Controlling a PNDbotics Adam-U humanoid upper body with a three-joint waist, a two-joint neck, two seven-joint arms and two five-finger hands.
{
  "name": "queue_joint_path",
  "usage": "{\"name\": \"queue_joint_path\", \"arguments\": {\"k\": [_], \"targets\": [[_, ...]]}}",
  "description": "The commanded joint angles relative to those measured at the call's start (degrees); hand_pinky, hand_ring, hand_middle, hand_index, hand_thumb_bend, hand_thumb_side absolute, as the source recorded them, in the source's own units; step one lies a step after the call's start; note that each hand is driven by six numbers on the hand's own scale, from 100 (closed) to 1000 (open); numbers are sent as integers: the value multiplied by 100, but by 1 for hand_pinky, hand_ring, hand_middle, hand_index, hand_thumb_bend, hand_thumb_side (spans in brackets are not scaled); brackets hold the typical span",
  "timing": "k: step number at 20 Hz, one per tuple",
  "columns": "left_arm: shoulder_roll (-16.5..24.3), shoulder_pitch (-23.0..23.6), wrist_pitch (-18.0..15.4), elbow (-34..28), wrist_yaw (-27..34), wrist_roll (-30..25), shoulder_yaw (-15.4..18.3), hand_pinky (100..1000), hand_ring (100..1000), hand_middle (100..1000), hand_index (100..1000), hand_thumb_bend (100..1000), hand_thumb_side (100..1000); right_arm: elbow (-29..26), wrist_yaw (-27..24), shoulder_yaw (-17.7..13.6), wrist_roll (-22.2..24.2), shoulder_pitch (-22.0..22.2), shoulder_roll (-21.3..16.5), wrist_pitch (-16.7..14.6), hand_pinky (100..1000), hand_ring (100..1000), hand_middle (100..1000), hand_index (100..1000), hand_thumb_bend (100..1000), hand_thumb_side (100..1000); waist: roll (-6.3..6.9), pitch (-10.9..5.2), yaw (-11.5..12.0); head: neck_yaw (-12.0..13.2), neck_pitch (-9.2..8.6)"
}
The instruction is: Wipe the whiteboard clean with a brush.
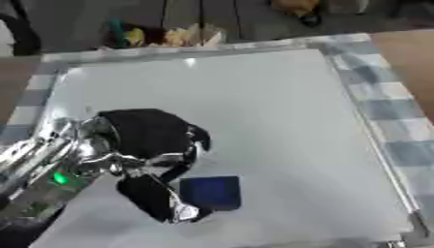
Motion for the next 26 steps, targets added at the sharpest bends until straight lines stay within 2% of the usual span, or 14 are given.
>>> {"name": "queue_joint_path", "arguments": {"k": [1,6,14,21,26], "targets": [[35,-111,16,-43,53,10,81,709,808,833,328,392,848,-86,-39,-29,4,-79,-116,-20,776,812,755,803,100,900,-26,-96,-5,-17,11],[-22,-107,69,27,27,10,57,656,762,825,316,406,817,-86,-44,-30,-1,-76,-107,-23,776,812,754,803,100,900,-25,-95,-16,-30,73],[-148,-107,121,187,5,13,37,616,729,802,308,386,812,-86,-49,-30,-8,-86,-99,-30,776,812,754,802,100,901,-19,-77,-51,10,330],[-287,-100,162,325,-85,107,54,561,685,785,300,372,808,-86,-57,-30,-10,-90,-89,-30,776,812,754,802,100,901,-19,-48,-79,73,325],[-366,-85,146,465,-134,196,7,534,664,768,288,401,772,-86,-64,-28,-13,-84,-79,-26,776,812,753,802,100,901,-14,-28,-86,74,266]]}}
